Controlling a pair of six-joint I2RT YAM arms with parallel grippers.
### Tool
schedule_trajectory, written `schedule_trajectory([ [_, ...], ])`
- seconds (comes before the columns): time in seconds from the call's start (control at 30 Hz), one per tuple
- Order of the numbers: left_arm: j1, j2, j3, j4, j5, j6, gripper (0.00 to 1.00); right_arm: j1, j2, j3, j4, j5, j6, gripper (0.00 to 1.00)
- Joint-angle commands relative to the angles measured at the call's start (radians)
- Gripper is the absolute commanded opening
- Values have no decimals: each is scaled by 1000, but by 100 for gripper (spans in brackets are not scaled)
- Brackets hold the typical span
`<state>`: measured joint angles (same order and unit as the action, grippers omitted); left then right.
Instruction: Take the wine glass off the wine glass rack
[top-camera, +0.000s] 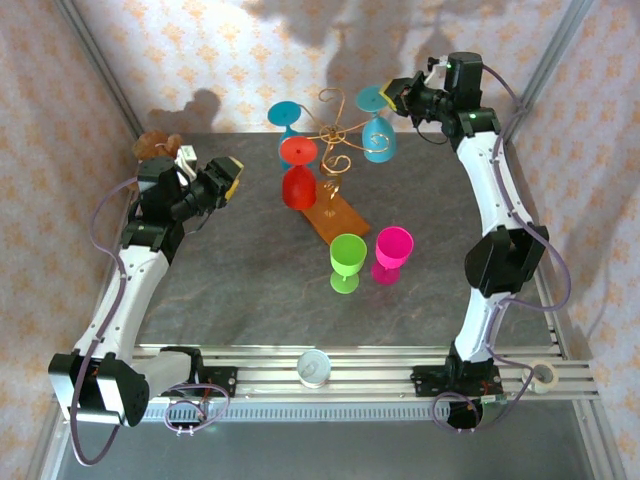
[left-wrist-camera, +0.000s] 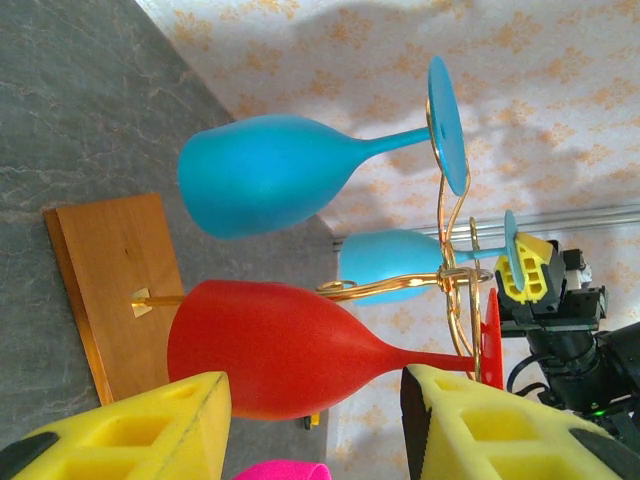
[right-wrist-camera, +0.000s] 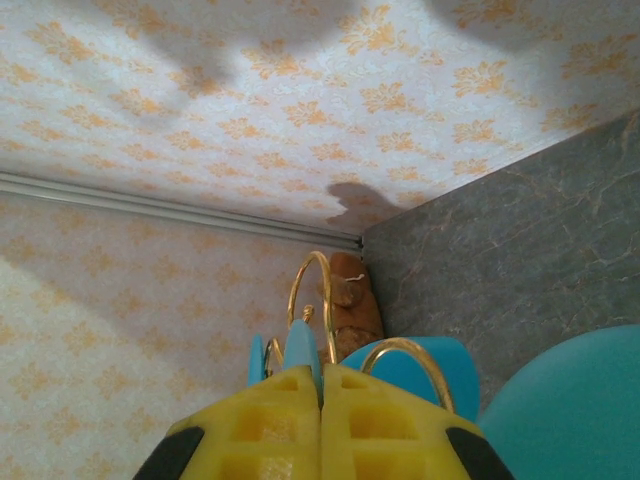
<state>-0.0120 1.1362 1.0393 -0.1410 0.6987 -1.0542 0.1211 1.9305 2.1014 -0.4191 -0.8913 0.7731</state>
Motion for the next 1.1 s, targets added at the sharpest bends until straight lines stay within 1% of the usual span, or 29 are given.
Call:
schedule_trajectory([
  [0.0, 10, -22, -4, 33, 18, -7, 47, -2, -55, -8, 0, -18, -27, 0],
  [0.17, 10, -29, -10, 33, 16, -10, 47, 4, -59, -16, -20, -35, -46, 0],
  [0.33, 10, -38, -19, 34, 15, -12, 47, 25, -48, 15, -67, -40, -81, 0],
  [0.47, 11, -40, -26, 40, 16, -12, 47, 59, -15, 89, -140, -31, -133, 0],
  [0.57, 10, -42, -30, 49, 18, -16, 47, 79, 12, 138, -148, -35, -134, 0],
  [0.93, 12, -52, -42, 59, 24, -17, 47, 87, 151, 333, -145, -10, -65, 0],
  [1.07, 14, -55, -47, 75, 22, -26, 47, 85, 212, 423, -166, 17, -60, 0],
])
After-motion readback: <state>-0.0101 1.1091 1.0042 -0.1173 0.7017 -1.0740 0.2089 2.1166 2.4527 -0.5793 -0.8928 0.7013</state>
